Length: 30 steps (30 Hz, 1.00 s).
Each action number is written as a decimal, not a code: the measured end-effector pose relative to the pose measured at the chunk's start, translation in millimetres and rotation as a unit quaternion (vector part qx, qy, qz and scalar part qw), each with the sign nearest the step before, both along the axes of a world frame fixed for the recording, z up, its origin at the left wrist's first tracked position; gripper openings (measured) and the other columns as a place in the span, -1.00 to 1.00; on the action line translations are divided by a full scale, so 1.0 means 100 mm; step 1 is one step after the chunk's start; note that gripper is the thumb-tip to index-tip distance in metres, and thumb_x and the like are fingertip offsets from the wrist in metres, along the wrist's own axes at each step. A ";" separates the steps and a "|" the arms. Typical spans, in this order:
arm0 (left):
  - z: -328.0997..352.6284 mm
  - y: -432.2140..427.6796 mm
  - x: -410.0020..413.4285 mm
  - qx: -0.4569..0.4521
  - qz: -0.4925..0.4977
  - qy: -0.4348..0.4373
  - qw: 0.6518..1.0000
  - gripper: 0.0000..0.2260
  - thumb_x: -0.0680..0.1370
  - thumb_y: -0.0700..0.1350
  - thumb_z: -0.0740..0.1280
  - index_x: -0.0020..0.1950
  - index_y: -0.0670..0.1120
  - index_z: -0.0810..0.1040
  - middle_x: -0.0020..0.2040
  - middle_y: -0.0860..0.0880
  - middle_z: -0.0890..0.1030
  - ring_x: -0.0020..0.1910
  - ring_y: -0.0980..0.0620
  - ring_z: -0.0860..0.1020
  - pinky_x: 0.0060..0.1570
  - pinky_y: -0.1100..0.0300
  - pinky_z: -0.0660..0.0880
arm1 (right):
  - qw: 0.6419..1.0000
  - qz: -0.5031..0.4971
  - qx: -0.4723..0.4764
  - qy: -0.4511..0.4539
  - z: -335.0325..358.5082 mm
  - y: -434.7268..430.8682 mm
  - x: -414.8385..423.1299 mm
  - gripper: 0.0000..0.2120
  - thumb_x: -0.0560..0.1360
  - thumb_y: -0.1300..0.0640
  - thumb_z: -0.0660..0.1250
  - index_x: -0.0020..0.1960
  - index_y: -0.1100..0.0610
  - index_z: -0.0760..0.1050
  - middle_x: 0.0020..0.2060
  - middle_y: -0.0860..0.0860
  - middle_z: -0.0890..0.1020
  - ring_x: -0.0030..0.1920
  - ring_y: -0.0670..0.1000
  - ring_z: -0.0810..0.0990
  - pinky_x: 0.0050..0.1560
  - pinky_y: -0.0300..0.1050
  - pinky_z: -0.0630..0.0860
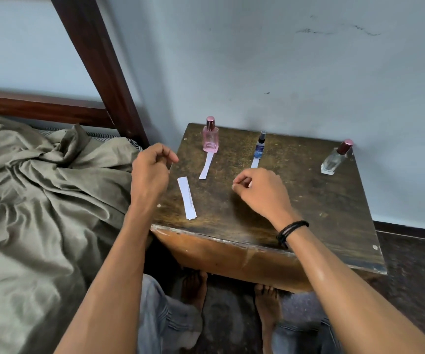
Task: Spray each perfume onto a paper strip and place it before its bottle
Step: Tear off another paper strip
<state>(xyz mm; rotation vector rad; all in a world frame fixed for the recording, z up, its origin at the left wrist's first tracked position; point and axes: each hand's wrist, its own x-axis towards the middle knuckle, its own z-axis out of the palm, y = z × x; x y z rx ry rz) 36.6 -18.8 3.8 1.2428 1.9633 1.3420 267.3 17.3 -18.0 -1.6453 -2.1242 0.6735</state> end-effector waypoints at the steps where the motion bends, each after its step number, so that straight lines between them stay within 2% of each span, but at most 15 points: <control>1: 0.01 0.02 -0.02 -0.011 -0.001 -0.001 1.000 -0.60 0.56 -0.35 0.11 -0.31 0.03 0.55 -0.41 0.01 0.47 -0.40 0.03 0.39 -0.34 0.17 0.30 | 0.999 0.040 0.002 -0.001 0.01 -0.05 -0.06 -0.92 0.53 -0.04 0.44 -0.01 -0.08 0.67 -0.19 -0.20 0.64 -0.14 -0.09 0.63 -0.05 -0.03 0.64; 5: 0.00 0.10 -0.09 -0.058 -0.008 -0.020 0.998 -0.63 0.50 -0.26 0.09 -0.30 0.09 0.57 -0.39 0.08 0.48 -0.37 -0.02 0.42 -0.31 0.07 0.35 | 0.985 0.172 0.008 -0.010 0.01 -0.19 -0.28 -0.83 0.54 -0.09 0.44 0.06 -0.03 0.63 -0.11 -0.16 0.60 -0.12 -0.10 0.58 -0.08 -0.04 0.59; 9: 0.05 0.08 -0.07 -0.085 0.010 -0.027 0.996 -0.68 0.44 -0.18 0.09 -0.32 0.11 0.57 -0.48 0.07 0.44 -0.40 -0.05 0.41 -0.33 0.04 0.38 | 0.975 0.223 0.004 -0.016 -0.07 -0.24 -0.43 -0.73 0.50 -0.17 0.45 0.10 -0.05 0.59 -0.14 -0.15 0.56 -0.15 -0.09 0.55 -0.11 -0.04 0.55; 11: 0.05 0.07 -0.11 -0.095 0.018 -0.018 0.995 -0.64 0.46 -0.20 0.08 -0.30 0.14 0.58 -0.48 0.07 0.46 -0.38 -0.04 0.45 -0.32 -0.02 0.45 | 0.971 0.237 0.013 -0.023 -0.09 -0.24 -0.47 -0.73 0.48 -0.22 0.45 0.03 -0.08 0.52 -0.15 -0.15 0.53 -0.18 -0.09 0.52 -0.18 -0.10 0.47; 13: 0.00 0.06 -0.20 -0.113 0.000 -0.007 0.994 -0.63 0.47 -0.20 0.09 -0.26 0.17 0.60 -0.40 0.07 0.49 -0.31 -0.05 0.49 -0.15 -0.12 0.57 | 0.969 0.244 0.017 -0.024 -0.10 -0.24 -0.51 -0.72 0.46 -0.25 0.45 0.03 -0.14 0.48 -0.15 -0.15 0.51 -0.18 -0.09 0.49 -0.23 -0.14 0.39; 16: -0.07 0.05 -0.30 -0.137 -0.025 0.004 0.990 -0.66 0.48 -0.20 0.16 -0.22 0.22 0.59 -0.27 0.07 0.51 -0.23 -0.03 0.51 0.04 -0.20 0.59 | 0.968 0.250 0.003 -0.033 -0.12 -0.23 -0.55 -0.53 0.46 -0.24 0.45 0.30 -0.10 0.54 -0.09 -0.14 0.50 -0.14 -0.08 0.50 -0.17 -0.10 0.45; 20: -0.11 0.07 -0.36 -0.146 -0.064 0.038 0.986 -0.78 0.53 -0.24 0.38 -0.07 0.11 0.61 0.02 -0.04 0.56 -0.17 0.03 0.50 0.09 -0.03 0.55 | 0.967 0.252 -0.014 -0.045 -0.14 -0.19 -0.57 -0.53 0.46 -0.23 0.46 0.33 -0.15 0.54 -0.07 -0.14 0.48 -0.10 -0.06 0.51 -0.11 -0.04 0.51; 25: -0.15 0.06 -0.39 -0.203 -0.134 0.076 0.967 -0.79 0.55 -0.22 0.41 0.12 0.03 0.66 -0.01 0.07 0.62 -0.02 0.09 0.54 0.05 0.22 0.39 | 0.968 0.247 -0.025 -0.040 -0.16 -0.15 -0.60 -0.55 0.43 -0.24 0.48 0.28 -0.19 0.55 -0.09 -0.15 0.49 -0.13 -0.10 0.50 -0.12 -0.07 0.50; 30: -0.18 0.09 -0.37 -0.237 -0.153 0.108 0.953 -0.75 0.54 -0.23 0.40 0.13 0.07 0.68 -0.04 0.10 0.62 -0.03 0.09 0.56 0.19 0.12 0.49 | 0.970 0.240 -0.034 -0.022 -0.17 -0.14 -0.58 -0.59 0.44 -0.21 0.49 0.25 -0.20 0.57 -0.12 -0.15 0.50 -0.17 -0.15 0.49 -0.14 -0.09 0.48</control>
